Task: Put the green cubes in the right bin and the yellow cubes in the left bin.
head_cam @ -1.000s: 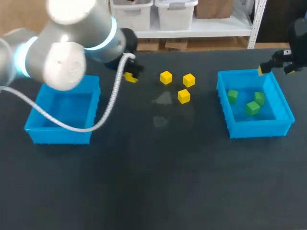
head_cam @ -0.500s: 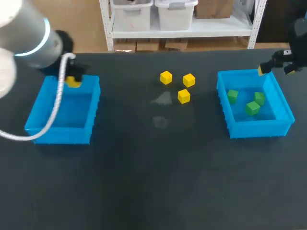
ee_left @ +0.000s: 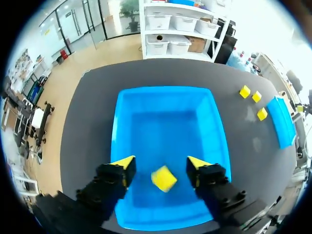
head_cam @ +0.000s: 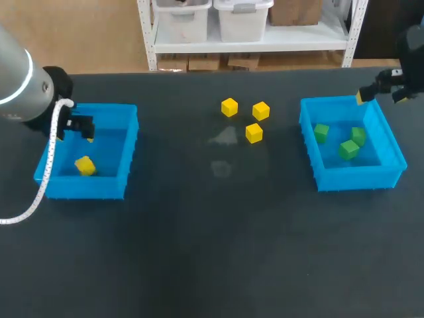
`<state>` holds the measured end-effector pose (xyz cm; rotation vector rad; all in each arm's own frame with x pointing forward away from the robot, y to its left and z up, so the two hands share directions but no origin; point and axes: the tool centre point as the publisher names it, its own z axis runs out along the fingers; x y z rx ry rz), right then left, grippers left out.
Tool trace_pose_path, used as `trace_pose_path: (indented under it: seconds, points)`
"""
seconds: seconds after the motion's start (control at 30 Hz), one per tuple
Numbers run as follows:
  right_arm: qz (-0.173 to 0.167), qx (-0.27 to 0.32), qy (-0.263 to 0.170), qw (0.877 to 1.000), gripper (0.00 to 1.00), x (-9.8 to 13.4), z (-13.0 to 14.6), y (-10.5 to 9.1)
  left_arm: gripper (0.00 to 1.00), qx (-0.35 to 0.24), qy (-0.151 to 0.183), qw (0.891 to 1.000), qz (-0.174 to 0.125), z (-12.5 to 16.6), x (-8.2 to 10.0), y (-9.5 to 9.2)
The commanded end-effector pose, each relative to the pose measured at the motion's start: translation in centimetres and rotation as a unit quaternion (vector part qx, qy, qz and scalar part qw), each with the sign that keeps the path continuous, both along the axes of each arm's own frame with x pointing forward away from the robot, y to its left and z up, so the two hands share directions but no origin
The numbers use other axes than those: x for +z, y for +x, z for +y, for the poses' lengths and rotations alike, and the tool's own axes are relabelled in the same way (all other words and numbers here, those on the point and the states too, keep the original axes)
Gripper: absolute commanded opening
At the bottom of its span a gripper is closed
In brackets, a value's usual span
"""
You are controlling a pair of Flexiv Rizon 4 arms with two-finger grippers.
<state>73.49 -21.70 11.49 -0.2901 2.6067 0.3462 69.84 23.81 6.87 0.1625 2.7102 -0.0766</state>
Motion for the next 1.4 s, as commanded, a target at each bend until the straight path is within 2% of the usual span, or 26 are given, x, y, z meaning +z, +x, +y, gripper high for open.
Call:
trace_pose_path:
  seconds: [0.03,0.27,0.5,0.77,1.03,1.2,1.4]
  points:
    - [-0.002,-0.002,-0.001,1.000,1.00,0.0,0.0,-0.2,1.00,-0.022,0.003,1.000,0.002,-1.2,0.8,1.7]
    - [-0.002,-0.002,-0.001,1.000,1.00,0.0,0.0,-0.2,1.00,-0.105,-0.005,0.994,-0.030,-6.9,3.9,4.3]
    - [-0.002,-0.002,-0.001,1.000,1.00,0.0,0.0,-0.2,1.00,-0.186,-0.011,0.982,-0.029,-13.8,4.4,5.8]
    - [-0.002,-0.002,-0.001,1.000,1.00,0.0,0.0,-0.2,1.00,-0.267,0.005,0.964,-0.008,-21.1,2.3,6.8]
    - [-0.002,-0.002,-0.001,1.000,1.00,0.0,0.0,-0.2,1.00,-0.336,0.016,0.942,0.010,-27.7,0.3,6.0]
    - [-0.002,-0.002,-0.001,1.000,1.00,0.0,0.0,-0.2,1.00,-0.362,0.025,0.931,0.019,-30.6,-1.3,6.3]
    - [-0.002,-0.002,-0.001,1.000,1.00,0.0,0.0,-0.2,1.00,-0.374,0.040,0.926,0.033,-33.0,-3.0,7.1]
